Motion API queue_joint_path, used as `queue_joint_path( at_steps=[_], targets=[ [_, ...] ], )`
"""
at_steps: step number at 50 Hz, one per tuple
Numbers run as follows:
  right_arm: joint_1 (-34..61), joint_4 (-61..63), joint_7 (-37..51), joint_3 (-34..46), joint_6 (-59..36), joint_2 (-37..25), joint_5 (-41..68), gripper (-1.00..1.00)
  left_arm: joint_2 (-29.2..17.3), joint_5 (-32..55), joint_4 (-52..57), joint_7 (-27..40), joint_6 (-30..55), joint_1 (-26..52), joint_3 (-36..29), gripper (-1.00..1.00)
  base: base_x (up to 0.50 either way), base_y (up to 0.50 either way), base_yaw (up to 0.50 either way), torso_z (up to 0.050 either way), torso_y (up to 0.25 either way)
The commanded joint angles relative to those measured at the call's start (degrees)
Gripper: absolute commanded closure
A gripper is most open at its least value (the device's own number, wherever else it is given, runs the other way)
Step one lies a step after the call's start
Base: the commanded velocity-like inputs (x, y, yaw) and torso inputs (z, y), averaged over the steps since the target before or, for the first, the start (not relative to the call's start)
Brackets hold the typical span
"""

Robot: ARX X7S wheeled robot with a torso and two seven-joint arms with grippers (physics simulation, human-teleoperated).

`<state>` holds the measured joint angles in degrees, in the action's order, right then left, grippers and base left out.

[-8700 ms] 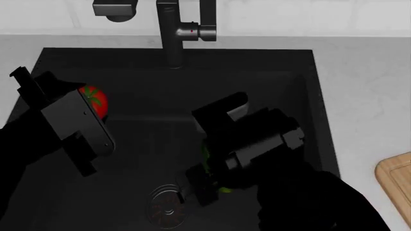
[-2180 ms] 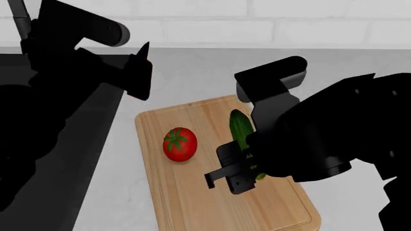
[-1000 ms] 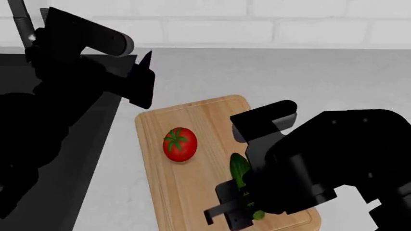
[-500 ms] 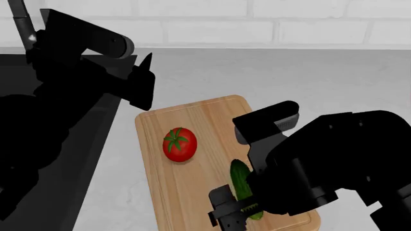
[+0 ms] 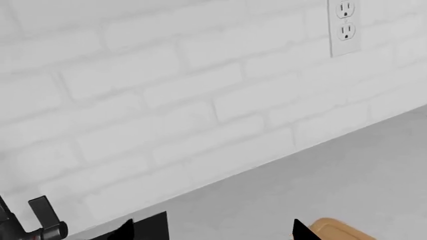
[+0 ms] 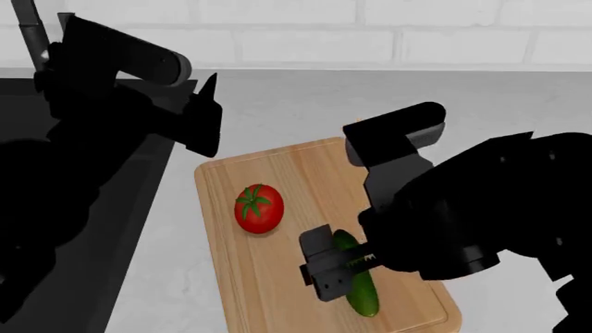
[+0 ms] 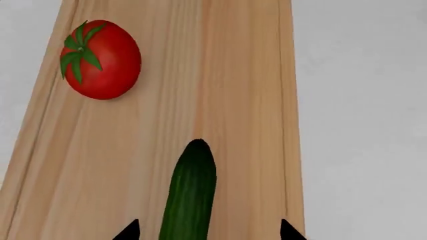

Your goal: Pick the vegetables from the sink and place them on the cutting board.

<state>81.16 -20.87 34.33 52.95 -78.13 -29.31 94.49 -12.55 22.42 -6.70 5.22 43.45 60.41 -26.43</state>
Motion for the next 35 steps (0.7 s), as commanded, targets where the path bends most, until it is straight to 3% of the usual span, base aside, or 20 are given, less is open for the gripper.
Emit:
queue_joint_path(
  at_steps=[1, 4, 15, 23, 35],
  targets=[
    [1.52, 7.08, 0.79, -5.24, 4.22, -1.8, -2.18, -1.0, 0.79, -0.71, 2.27, -0.19, -2.03, -1.86, 2.04, -1.0, 0.0, 0.0, 0.0, 0.0, 0.0],
    [0.72, 12.92, -0.26, -4.93, 7.39, -3.72, -6.92, -1.0, -0.12, -1.96, 4.64, 0.36, -4.84, -3.36, 1.61, -1.0, 0.0, 0.0, 0.0, 0.0, 0.0],
    [-3.53, 24.68, 4.64, -6.5, 19.15, -8.24, -18.36, -1.0, -3.07, 0.33, 17.2, 3.95, -1.2, -8.85, 4.05, -1.0, 0.0, 0.0, 0.0, 0.0, 0.0],
    [-8.25, 34.32, 11.68, -8.06, 23.09, -11.68, -20.01, -1.0, -7.36, 2.4, 31.95, 8.18, 3.05, -14.28, 8.17, -1.0, 0.0, 0.0, 0.0, 0.0, 0.0],
    [-17.22, 45.27, 19.62, -12.01, 33.16, -15.33, -24.0, -1.0, -8.63, 2.12, 41.12, 13.06, 2.48, -23.1, 10.12, -1.0, 0.0, 0.0, 0.0, 0.0, 0.0]
  ],
)
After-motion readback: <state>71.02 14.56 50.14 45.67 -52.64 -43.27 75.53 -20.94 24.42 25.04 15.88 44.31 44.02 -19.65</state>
